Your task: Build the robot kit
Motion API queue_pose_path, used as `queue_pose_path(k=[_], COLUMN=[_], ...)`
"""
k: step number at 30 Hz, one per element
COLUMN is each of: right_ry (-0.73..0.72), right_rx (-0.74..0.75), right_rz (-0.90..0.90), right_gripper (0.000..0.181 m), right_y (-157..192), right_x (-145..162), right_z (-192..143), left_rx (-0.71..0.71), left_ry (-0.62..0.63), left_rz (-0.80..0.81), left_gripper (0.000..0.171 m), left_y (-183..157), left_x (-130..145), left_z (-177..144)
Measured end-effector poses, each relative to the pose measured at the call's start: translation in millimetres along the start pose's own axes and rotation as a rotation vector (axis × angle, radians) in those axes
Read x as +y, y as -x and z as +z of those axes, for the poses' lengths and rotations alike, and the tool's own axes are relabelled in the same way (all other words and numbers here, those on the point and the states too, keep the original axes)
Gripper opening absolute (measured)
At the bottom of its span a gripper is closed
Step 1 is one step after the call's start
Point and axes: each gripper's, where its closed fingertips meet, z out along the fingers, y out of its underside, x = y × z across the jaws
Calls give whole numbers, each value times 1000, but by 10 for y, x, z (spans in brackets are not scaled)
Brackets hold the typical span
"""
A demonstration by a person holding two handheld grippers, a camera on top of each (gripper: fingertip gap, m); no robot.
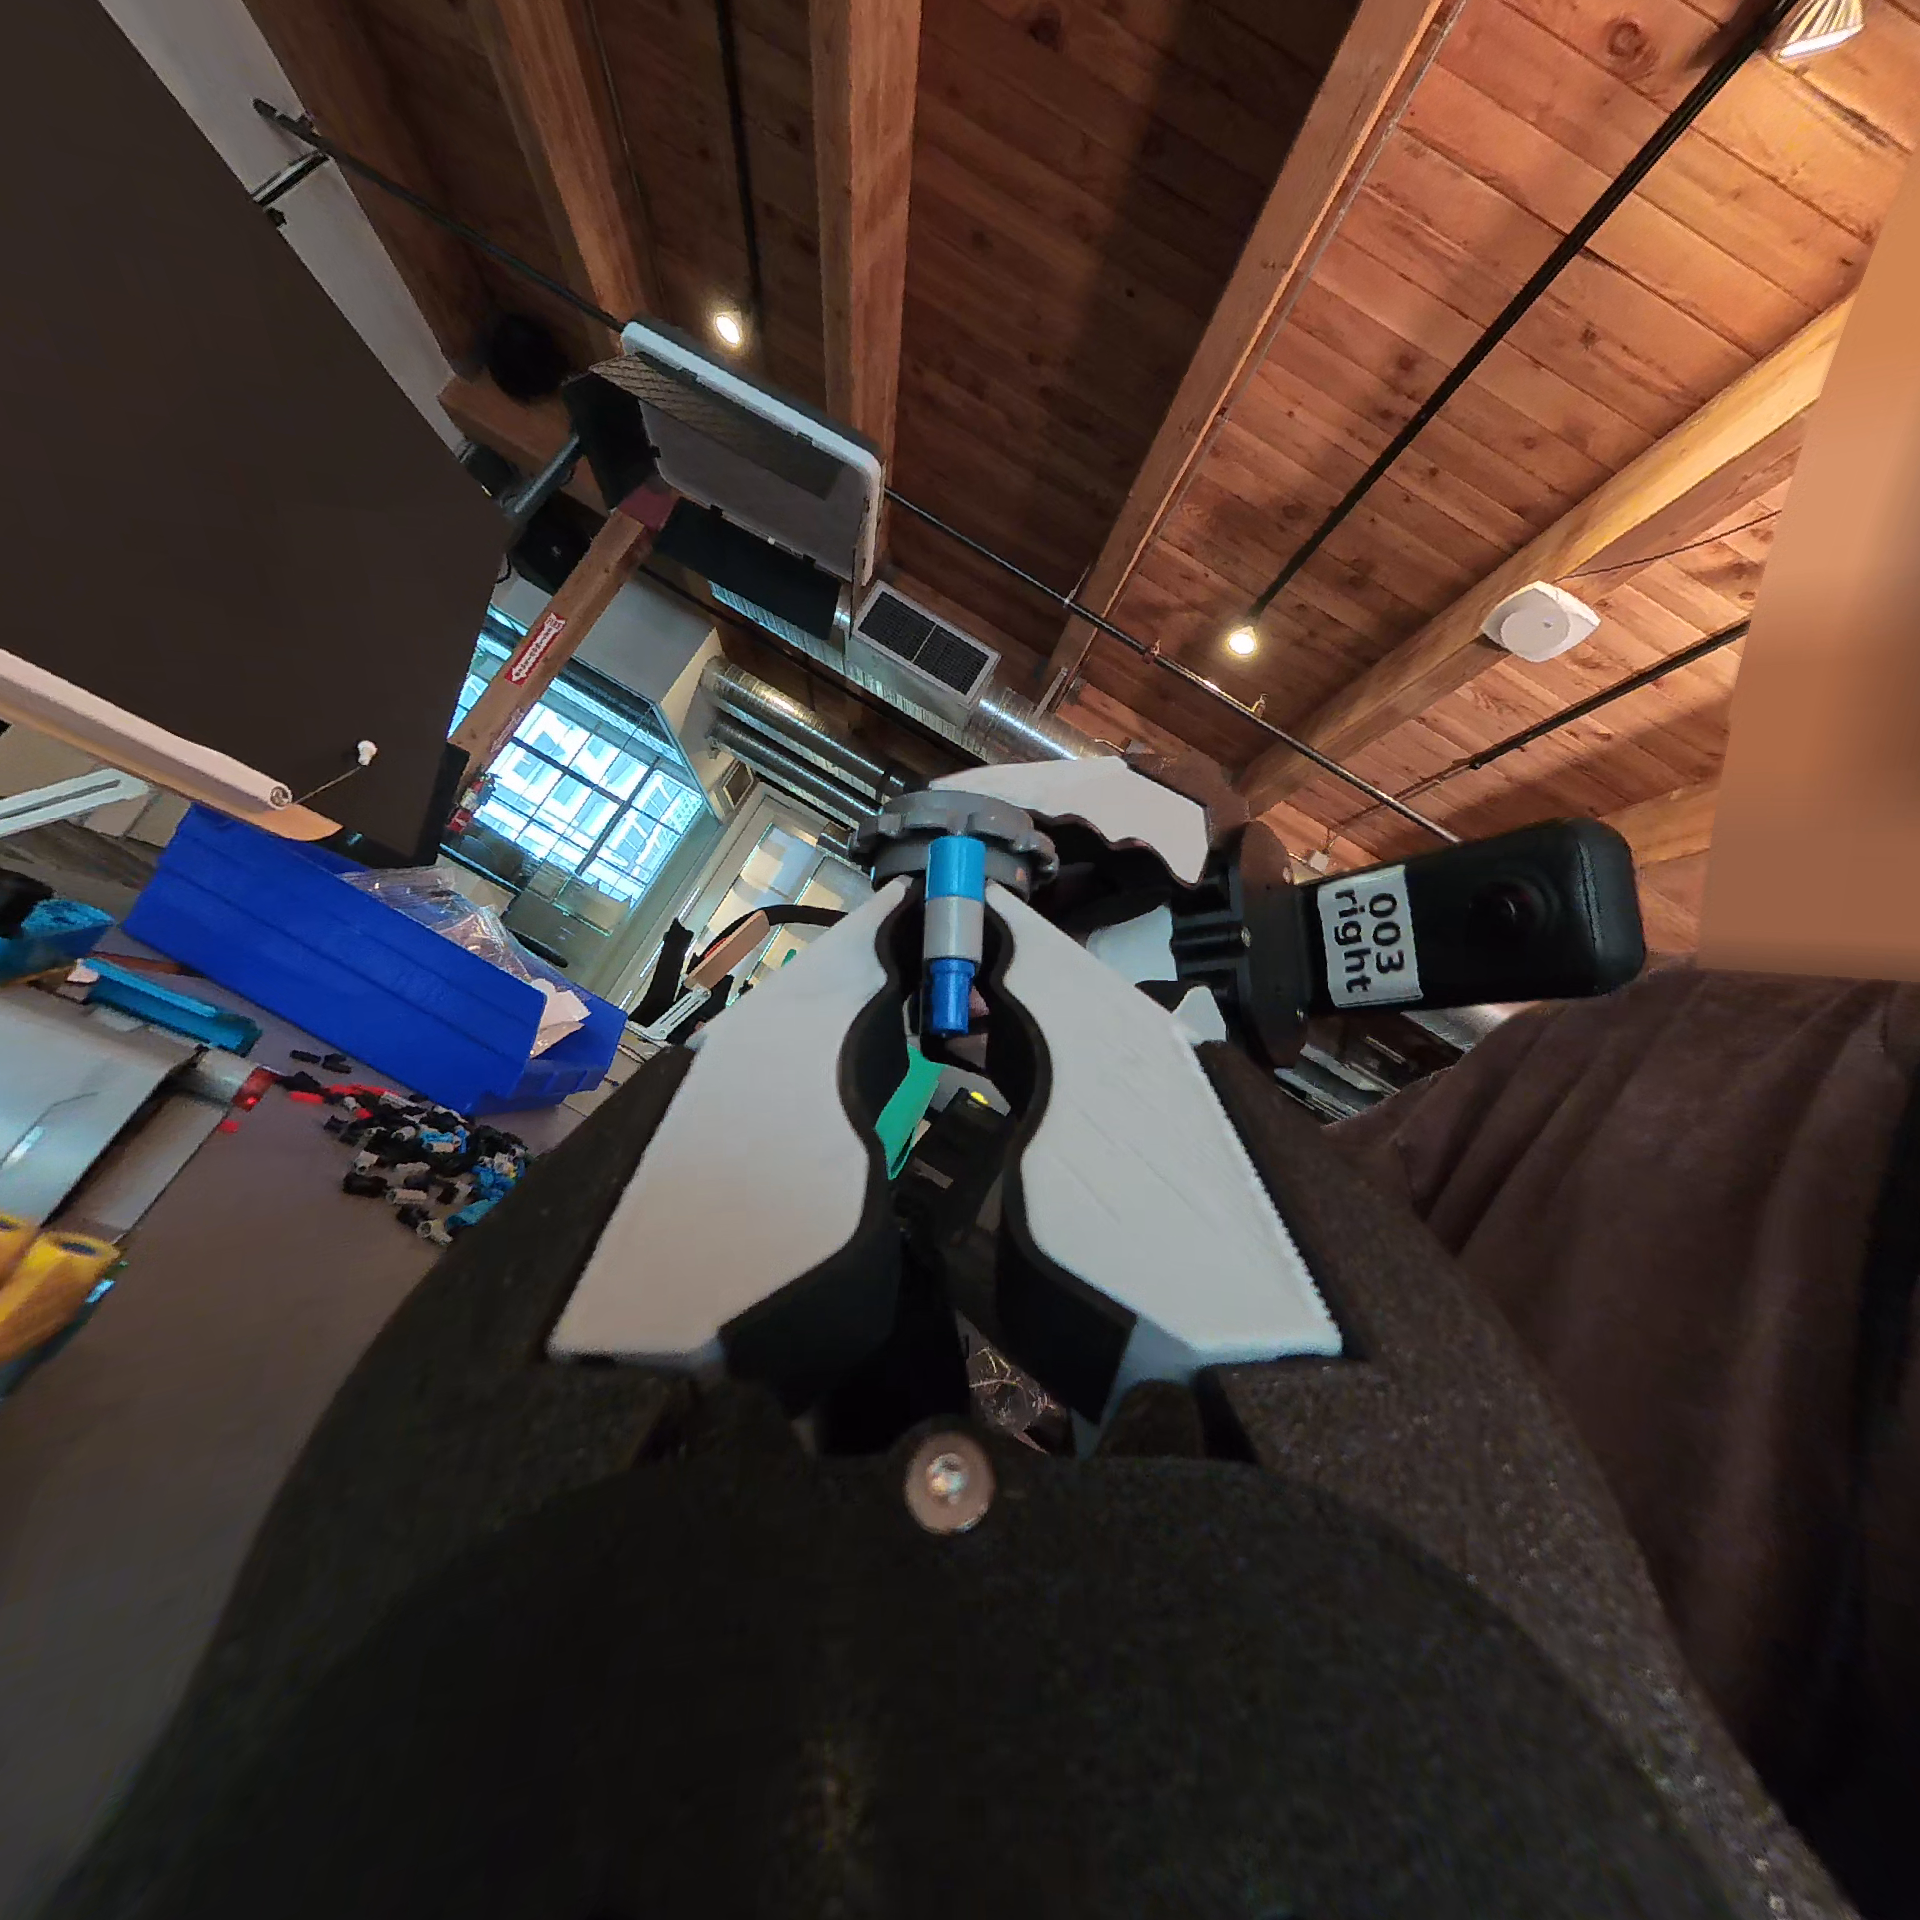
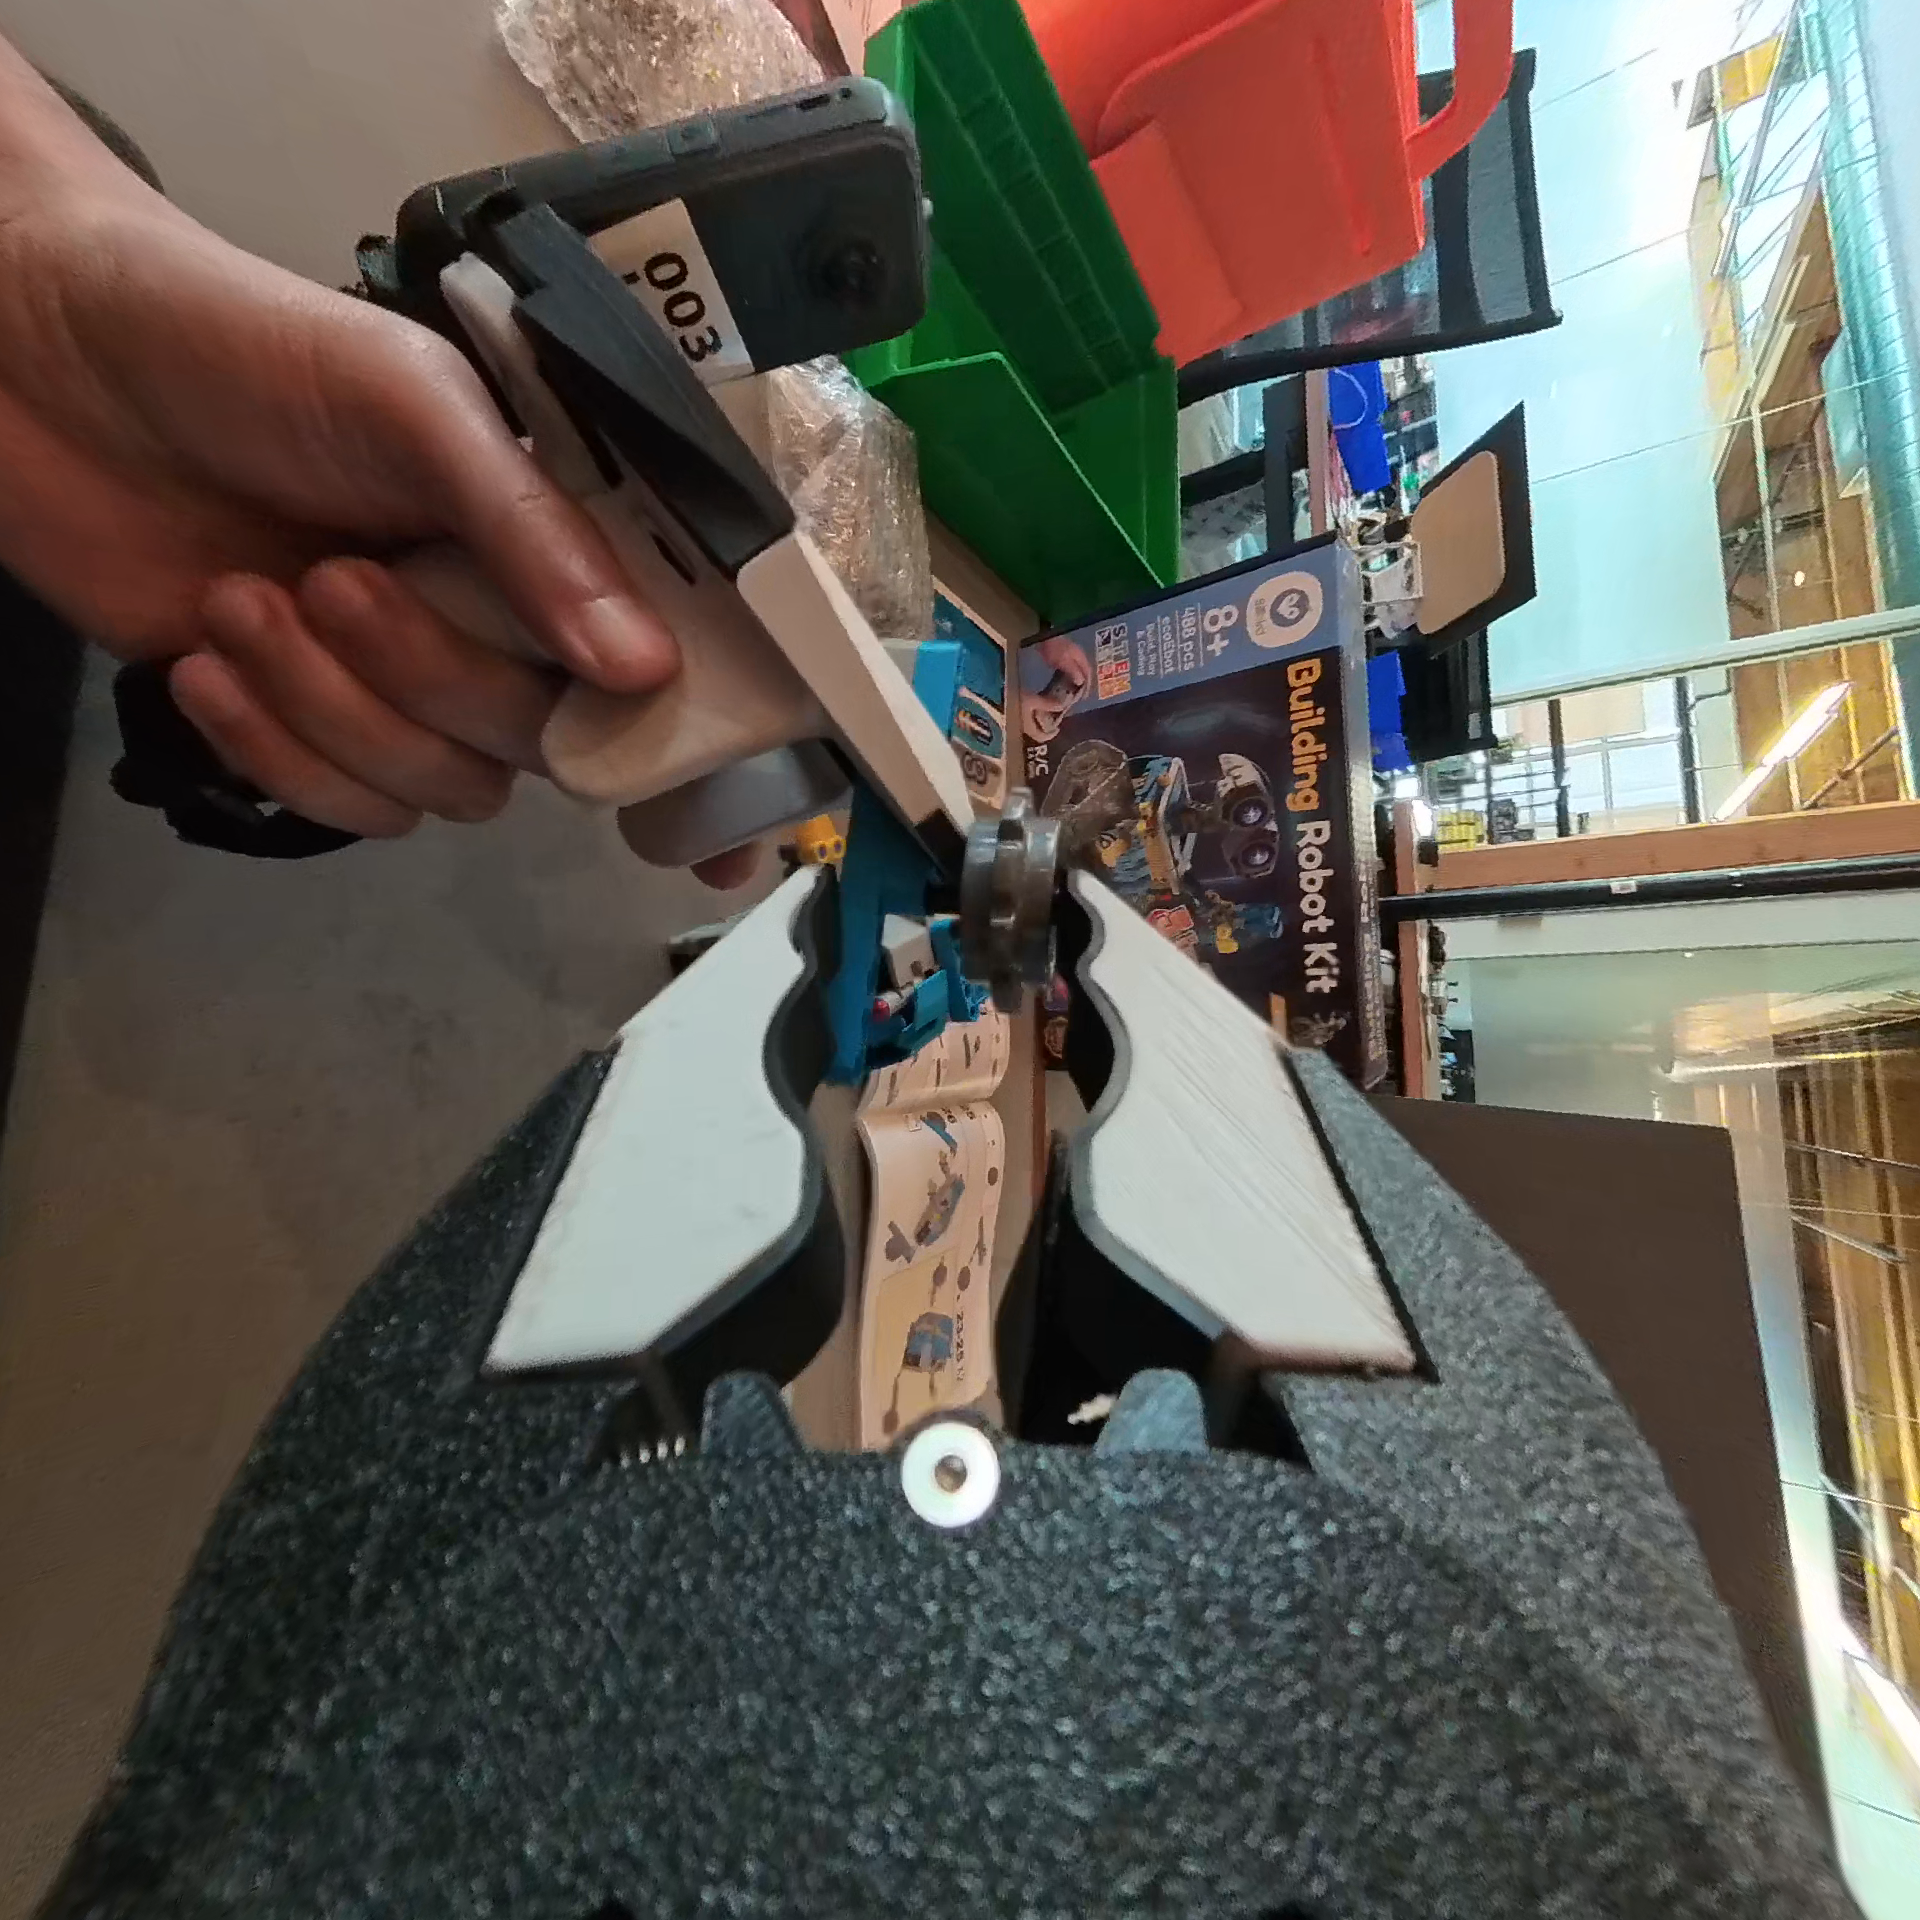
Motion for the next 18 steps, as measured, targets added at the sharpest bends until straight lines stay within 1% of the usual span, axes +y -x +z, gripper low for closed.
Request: queue_pose_path(k=[4,6,8,9,16,18], right_ry=[-34,-71,-80,-80,-85,-107], right_rx=[-43,-11,49,50,55,41], right_rz=[132,144,129,134,211,282], right_gripper=[42,44,58,58,56,52], right_y=[10,-17,-64,-55,-24,-16], right_x=[3,-37,-44,-40,81,104], right_z=[10,-25,-60,-71,-90,-105], left_rx=[5,17,11,12,15,20], left_ry=[-3,-11,-13,-19,-9,-11], left_rz=[4,16,22,17,33,29], left_gripper=[5,6,6,6,6,6], left_y=[1,-33,-17,-12,-13,-18], left_x=[-12,-27,-40,-57,-68,-71], left_z=[-1,0,-12,-20,-26,-27])
